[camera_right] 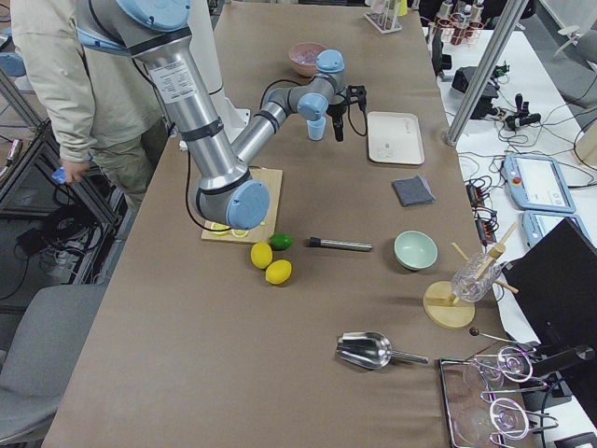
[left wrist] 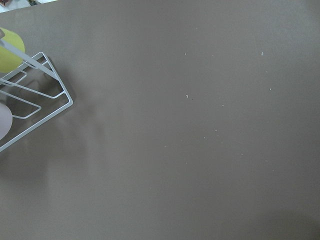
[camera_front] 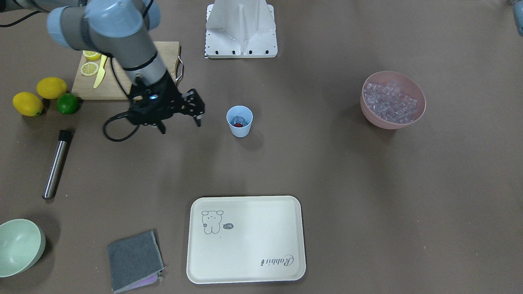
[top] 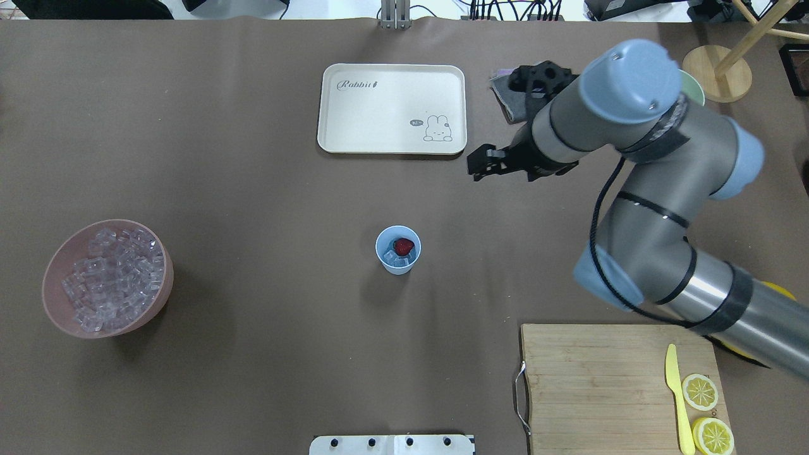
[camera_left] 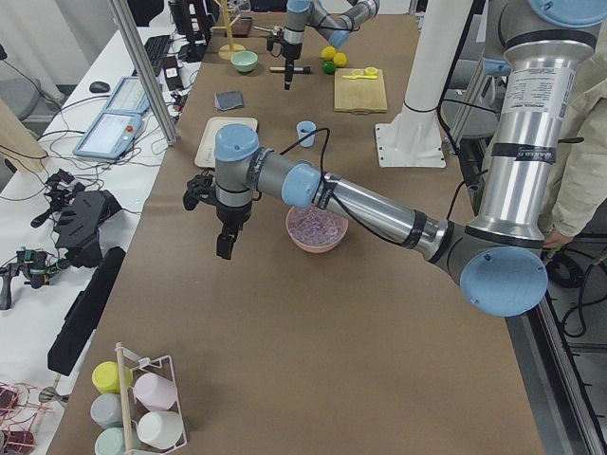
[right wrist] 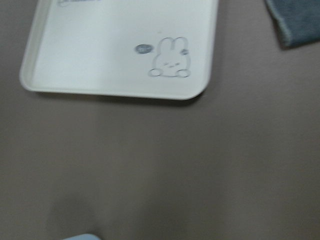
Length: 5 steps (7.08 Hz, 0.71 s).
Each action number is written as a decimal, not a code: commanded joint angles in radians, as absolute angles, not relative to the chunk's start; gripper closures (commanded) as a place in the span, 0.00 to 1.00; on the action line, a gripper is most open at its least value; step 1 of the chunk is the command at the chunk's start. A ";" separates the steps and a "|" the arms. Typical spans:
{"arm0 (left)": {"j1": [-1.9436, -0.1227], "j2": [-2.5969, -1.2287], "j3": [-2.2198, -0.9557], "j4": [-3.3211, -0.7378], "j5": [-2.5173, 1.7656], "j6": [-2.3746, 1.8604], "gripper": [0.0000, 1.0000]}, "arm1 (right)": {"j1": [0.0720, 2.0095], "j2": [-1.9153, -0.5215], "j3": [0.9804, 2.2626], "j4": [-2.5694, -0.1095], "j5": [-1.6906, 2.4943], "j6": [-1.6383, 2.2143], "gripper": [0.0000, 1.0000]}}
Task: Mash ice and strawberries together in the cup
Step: 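Move the right gripper away from the cup toward the metal muddler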
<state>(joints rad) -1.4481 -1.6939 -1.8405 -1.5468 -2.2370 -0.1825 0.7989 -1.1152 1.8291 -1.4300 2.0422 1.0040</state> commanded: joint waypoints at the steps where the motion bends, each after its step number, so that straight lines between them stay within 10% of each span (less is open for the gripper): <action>1: -1.448 -1.692 -1.845 -1.552 -2.237 -0.183 0.02 | 1.028 -1.289 1.813 -1.442 2.224 0.712 0.00; 5: -1.448 -1.695 -1.838 -1.571 -2.229 -0.181 0.02 | 1.091 -1.309 1.555 -1.375 2.255 0.672 0.00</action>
<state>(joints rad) -1.4481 -1.6942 -1.8388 -1.5647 -2.2322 -0.1812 1.0885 -1.3398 1.6519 -1.4094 2.2616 0.6758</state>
